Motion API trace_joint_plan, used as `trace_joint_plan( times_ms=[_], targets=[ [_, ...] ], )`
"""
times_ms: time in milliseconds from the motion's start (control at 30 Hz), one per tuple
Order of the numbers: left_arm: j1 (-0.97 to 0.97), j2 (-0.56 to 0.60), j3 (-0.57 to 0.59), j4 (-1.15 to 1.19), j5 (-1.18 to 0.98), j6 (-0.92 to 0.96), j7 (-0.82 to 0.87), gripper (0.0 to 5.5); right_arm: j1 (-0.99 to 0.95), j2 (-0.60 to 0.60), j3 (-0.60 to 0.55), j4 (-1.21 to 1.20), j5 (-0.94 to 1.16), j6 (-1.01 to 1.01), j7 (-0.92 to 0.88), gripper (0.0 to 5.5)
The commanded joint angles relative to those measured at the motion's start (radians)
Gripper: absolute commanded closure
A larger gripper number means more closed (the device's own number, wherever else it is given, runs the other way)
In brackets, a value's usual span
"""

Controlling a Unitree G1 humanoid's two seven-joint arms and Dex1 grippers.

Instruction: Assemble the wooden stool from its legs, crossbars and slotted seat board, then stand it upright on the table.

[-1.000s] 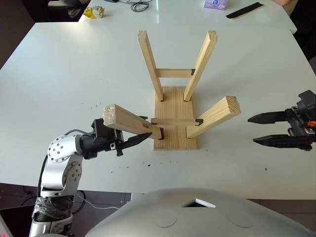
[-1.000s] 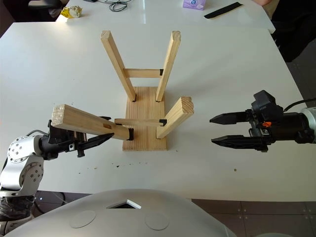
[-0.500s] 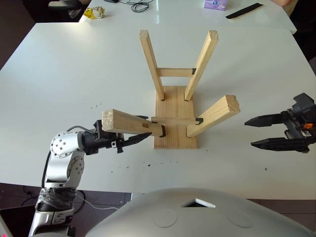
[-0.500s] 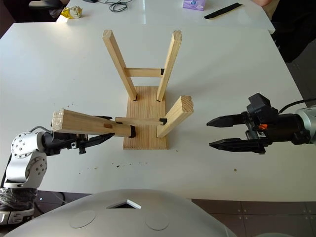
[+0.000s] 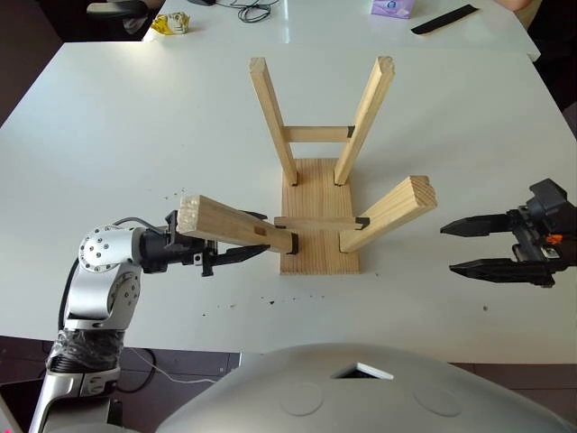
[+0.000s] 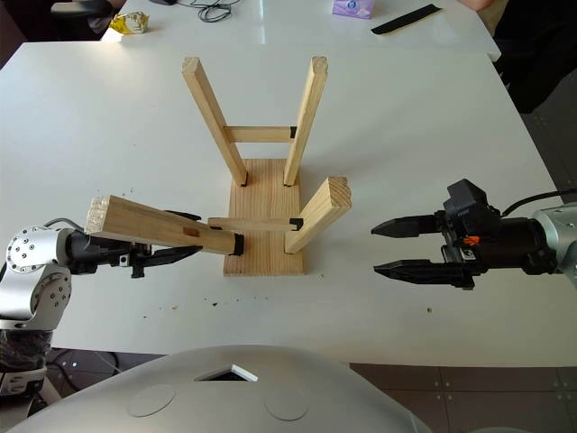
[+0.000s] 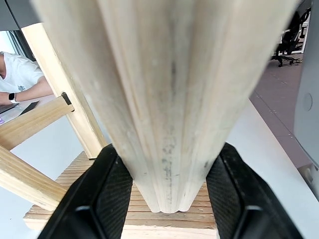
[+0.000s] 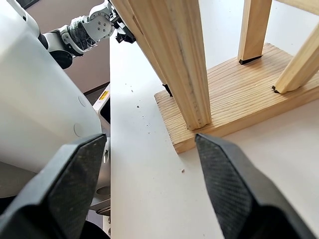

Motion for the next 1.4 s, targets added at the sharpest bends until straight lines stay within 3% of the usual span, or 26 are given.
trace_joint_plan(
  times_ms=[33,767,1400],
  targets=[
    [0.002,0.017,-0.038,0.04,0.04,0.004,-0.029,3.43,-0.005,0.009,-0.003,-0.028,0.022,0.001,-0.014,2.21],
    [-0.192,0.135,-0.162,0.066,0.014,0.222,-0.114,3.43,-0.004,0.059,0.039,-0.111,0.031,-0.033,-0.092,2.21],
    [-0.222,0.149,-0.221,0.014,0.058,0.202,-0.107,3.43,0.004,0.117,0.103,-0.179,0.002,-0.084,-0.209,2.21]
  ],
)
